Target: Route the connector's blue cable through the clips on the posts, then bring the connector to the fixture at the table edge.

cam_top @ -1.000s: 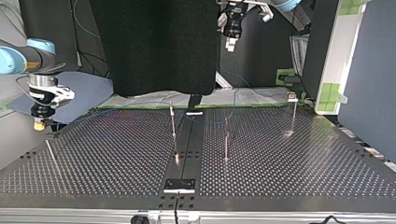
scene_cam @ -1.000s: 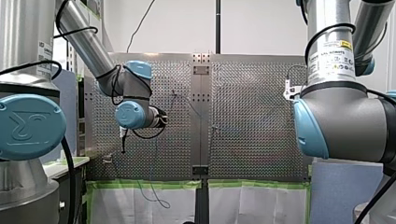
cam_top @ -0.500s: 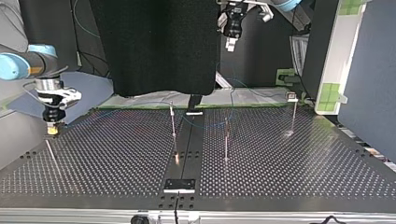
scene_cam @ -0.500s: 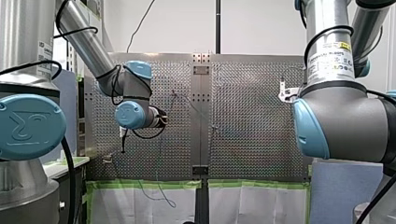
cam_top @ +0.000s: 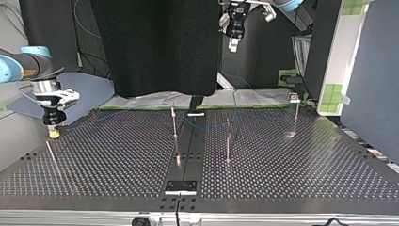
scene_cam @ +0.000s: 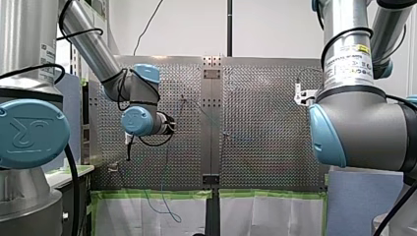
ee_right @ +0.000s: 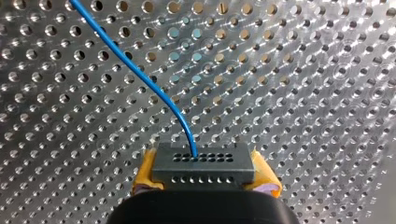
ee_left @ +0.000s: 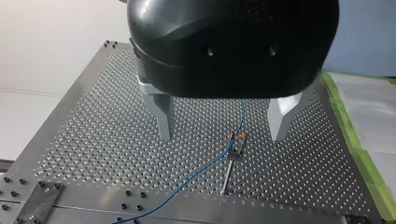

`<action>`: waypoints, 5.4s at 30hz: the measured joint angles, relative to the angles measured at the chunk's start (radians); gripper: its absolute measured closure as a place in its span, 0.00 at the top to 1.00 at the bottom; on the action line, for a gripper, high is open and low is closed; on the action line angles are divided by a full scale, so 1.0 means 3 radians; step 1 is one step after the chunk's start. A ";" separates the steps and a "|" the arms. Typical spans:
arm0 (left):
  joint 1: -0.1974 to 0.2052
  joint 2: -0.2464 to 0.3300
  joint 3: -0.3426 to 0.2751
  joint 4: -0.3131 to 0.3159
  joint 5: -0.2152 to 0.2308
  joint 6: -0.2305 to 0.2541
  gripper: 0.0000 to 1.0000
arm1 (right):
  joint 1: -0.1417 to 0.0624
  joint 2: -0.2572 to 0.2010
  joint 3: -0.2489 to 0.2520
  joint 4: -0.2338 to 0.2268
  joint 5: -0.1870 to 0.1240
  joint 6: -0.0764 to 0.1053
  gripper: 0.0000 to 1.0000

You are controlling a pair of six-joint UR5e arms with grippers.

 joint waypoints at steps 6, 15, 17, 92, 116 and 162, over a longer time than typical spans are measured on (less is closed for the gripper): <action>0.0001 -0.0001 0.0001 -0.0002 -0.0004 0.0015 1.00 | -0.0043 0.0000 -0.0004 0.0069 0.0086 -0.0068 0.02; 0.0001 0.0000 0.0000 -0.0002 -0.0004 0.0016 1.00 | -0.0110 0.0000 -0.0005 0.0115 0.0201 -0.0094 0.02; 0.0000 0.0000 0.0000 -0.0002 -0.0004 0.0016 1.00 | -0.0118 0.0000 -0.0005 0.0111 0.0207 -0.0095 0.02; 0.0001 0.0000 0.0001 -0.0007 -0.0030 0.0027 1.00 | -0.0105 0.0124 -0.0216 0.0174 -0.0060 -0.0057 0.02; 0.0003 -0.0001 0.0005 -0.0007 -0.0030 0.0027 1.00 | -0.0091 0.0147 -0.0227 0.0137 -0.0081 -0.0045 0.02; 0.0020 -0.0001 0.0006 -0.0007 -0.0030 0.0027 1.00 | -0.0116 0.0154 -0.0235 0.0232 -0.0111 -0.0120 1.00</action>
